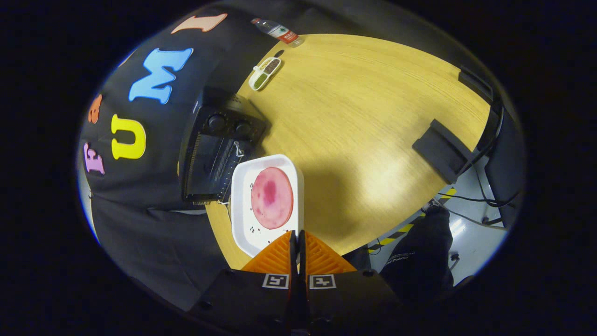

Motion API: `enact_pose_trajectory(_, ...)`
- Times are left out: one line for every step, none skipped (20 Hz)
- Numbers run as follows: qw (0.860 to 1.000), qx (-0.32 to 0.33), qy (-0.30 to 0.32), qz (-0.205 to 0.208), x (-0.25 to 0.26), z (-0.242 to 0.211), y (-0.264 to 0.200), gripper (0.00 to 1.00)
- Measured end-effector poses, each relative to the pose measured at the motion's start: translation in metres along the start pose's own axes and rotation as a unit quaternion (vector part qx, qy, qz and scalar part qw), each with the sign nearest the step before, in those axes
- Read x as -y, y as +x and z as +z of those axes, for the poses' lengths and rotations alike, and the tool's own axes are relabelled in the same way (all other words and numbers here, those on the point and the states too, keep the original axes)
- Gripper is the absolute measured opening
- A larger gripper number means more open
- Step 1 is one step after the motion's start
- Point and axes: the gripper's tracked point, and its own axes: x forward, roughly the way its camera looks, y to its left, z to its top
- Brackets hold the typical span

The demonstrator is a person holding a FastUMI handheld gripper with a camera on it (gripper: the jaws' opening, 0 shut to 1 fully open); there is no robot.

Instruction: Open the toaster oven, put the food inside, and close the toaster oven door.

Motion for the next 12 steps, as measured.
enact_pose_trajectory(1.000, -0.003, -0.010, 0.003, -0.009, -0.005, 0.004, 0.02)
enact_pose_trajectory(1.000, -0.006, -0.017, 0.006, -0.020, -0.009, 0.010, 0.02)
enact_pose_trajectory(1.000, -0.008, -0.023, 0.009, -0.031, -0.012, 0.014, 0.02)
enact_pose_trajectory(0.999, -0.010, -0.029, 0.011, -0.041, -0.013, 0.017, 0.02)
enact_pose_trajectory(0.999, -0.010, -0.032, 0.013, -0.052, -0.014, 0.022, 0.02)
enact_pose_trajectory(0.999, -0.009, -0.035, 0.015, -0.062, -0.012, 0.027, 0.02)
enact_pose_trajectory(0.999, -0.008, -0.036, 0.019, -0.069, -0.011, 0.034, 0.02)
enact_pose_trajectory(0.999, -0.006, -0.036, 0.021, -0.077, -0.010, 0.042, 0.02)
enact_pose_trajectory(0.999, -0.005, -0.036, 0.022, -0.085, -0.006, 0.052, 0.02)
enact_pose_trajectory(0.999, -0.005, -0.034, 0.024, -0.094, -0.003, 0.061, 0.02)
enact_pose_trajectory(0.999, -0.004, -0.033, 0.027, -0.105, 0.000, 0.072, 0.02)
enact_pose_trajectory(0.999, -0.005, -0.028, 0.031, -0.113, 0.001, 0.080, 0.02)
